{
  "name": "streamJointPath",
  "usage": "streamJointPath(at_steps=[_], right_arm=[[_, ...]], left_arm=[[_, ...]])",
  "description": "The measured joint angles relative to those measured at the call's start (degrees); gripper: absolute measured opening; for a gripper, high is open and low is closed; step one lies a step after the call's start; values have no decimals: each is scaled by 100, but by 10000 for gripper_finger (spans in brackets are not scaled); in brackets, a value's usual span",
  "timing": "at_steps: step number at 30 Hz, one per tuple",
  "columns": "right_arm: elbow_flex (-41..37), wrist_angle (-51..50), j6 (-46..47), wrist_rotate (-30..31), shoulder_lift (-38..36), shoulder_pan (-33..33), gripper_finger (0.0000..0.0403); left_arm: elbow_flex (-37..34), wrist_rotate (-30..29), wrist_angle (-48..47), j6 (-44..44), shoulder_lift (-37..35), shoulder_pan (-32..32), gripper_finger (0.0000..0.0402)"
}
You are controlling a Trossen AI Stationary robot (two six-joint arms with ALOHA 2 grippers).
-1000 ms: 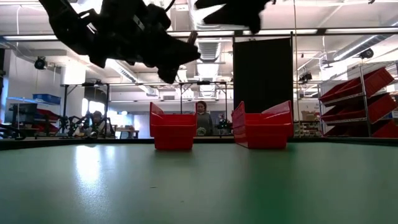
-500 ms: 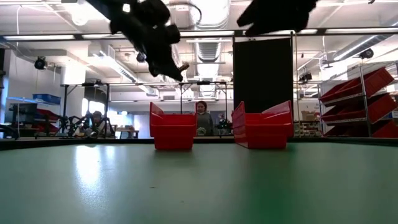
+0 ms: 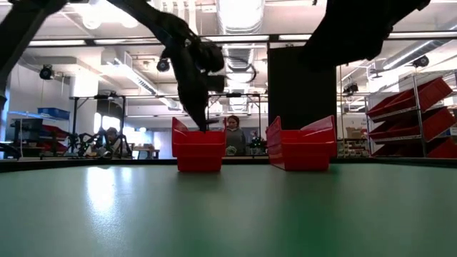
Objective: Sort batteries
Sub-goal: Put the black battery into the left red bin
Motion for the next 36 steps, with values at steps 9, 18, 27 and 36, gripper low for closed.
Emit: streamJointPath(at_steps=[9,18,27,36], right_arm=[[0,-67,112,0,1,94,277],[0,-92,293,-2,2,94,262],[0,-83,365,-4,2,105,262],[0,-88,435,-13,4,131,271]], left_arm=[[515,-259,-139,67,804,416,33],[726,-401,-214,297,1279,423,35],[729,-765,-174,368,1556,419,36],[713,-829,-157,469,1727,348,37]])
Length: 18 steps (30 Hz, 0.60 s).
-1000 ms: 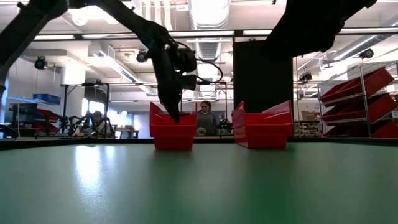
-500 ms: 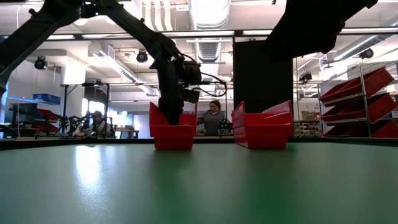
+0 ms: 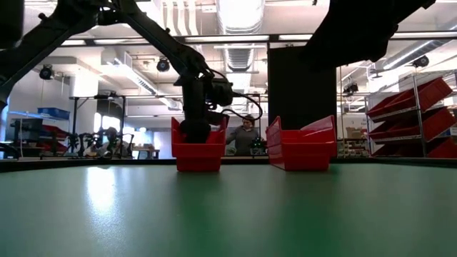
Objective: Sort batteries
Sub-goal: Put the black battery into the left red bin
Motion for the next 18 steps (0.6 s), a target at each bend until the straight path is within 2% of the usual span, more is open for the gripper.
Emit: streamJointPath(at_steps=[10,18], right_arm=[[-4,-3,1,-19,0,0,254],[-4,-4,3,-20,0,0,269]], left_arm=[[-58,30,-33,239,0,-109,51],[-71,49,-88,385,0,-262,56]])
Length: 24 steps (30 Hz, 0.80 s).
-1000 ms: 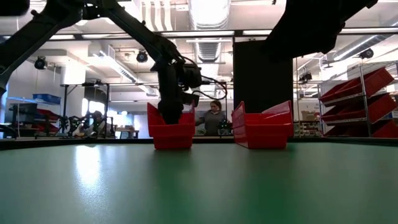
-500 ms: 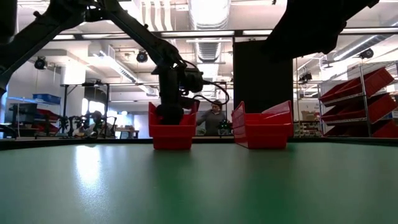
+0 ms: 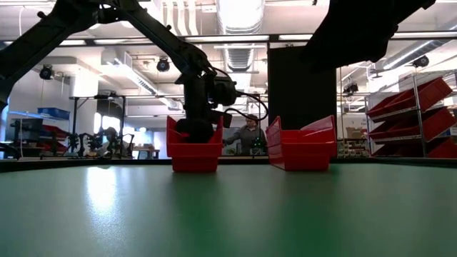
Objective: Sort batteries
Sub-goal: Put the black battery into the left red bin, then return to home position
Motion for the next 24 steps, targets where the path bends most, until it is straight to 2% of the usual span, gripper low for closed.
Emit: streamJointPath(at_steps=[9,16,19,24], right_arm=[[11,-130,-9,-28,-51,9,287],[300,-771,-338,-21,-589,22,303],[321,-976,-386,-21,-850,11,310],[332,-1215,-402,-26,-1387,93,315]], left_arm=[[-16,-76,-128,172,-67,-28,57],[2,-98,-157,164,-412,-31,59],[-2,-98,-319,100,-420,-28,77],[-3,-121,-478,-97,-531,-58,128]])
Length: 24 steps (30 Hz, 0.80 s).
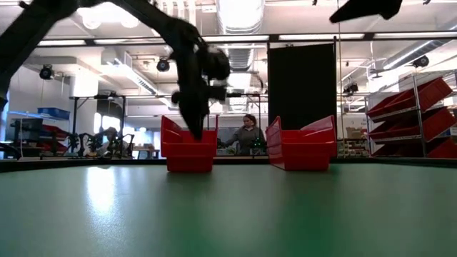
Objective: Sort batteries
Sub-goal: Return to home position
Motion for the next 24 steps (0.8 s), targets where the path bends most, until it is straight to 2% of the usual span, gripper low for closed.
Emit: streamJointPath(at_steps=[5,9,11,14,16,19,22,24], right_arm=[[0,-355,-134,35,-807,32,307],[-3,-339,-564,345,-1318,-34,304],[-82,-316,-611,777,-1440,-43,305],[-339,-302,-525,1193,-1418,-47,308],[-590,-265,-405,1111,-1273,-47,309],[-1034,19,-236,306,-902,-47,305],[-1449,950,-252,-384,-340,-53,296],[-1560,1671,-554,-710,94,-154,290]], left_arm=[[1,566,-116,-289,-750,-52,158],[-94,1679,-17,-773,-1649,-99,159],[-342,2524,458,-1098,-2186,-186,158],[-1216,3488,2016,-1457,-3030,-558,155],[-1965,3539,3290,-1764,-3570,-919,155],[-3142,3327,4938,-2183,-4243,-1515,155],[-4209,2776,6186,-2466,-4735,-2126,155],[-4801,2153,6787,-2565,-4996,-2485,155]])
